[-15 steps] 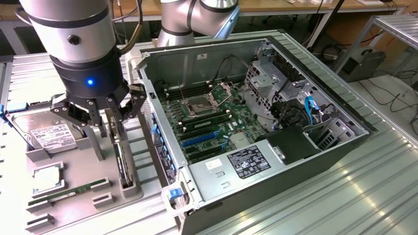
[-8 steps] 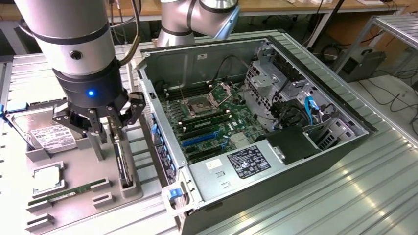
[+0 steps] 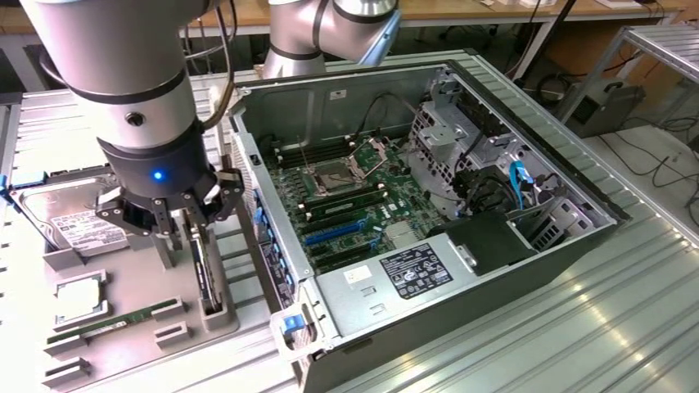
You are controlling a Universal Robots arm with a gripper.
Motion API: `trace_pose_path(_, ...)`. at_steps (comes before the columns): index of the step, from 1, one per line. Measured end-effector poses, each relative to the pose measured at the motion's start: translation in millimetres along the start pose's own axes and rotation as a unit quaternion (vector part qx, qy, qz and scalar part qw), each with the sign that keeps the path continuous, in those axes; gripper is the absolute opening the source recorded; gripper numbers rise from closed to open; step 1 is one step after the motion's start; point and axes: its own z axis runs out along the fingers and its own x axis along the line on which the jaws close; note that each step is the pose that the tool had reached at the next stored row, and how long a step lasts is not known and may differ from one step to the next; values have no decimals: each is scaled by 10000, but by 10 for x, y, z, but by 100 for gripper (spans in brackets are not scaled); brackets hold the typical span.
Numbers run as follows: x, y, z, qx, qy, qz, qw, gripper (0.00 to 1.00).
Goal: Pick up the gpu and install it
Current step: 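Pick up the gpu and move the gpu toward the slot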
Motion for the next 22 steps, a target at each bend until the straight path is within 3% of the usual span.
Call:
trace_pose_path(16,0,14,352,-3,-1,0,10000,36)
trace_pose_path(22,4,28,424,-57,4,2,10000,36)
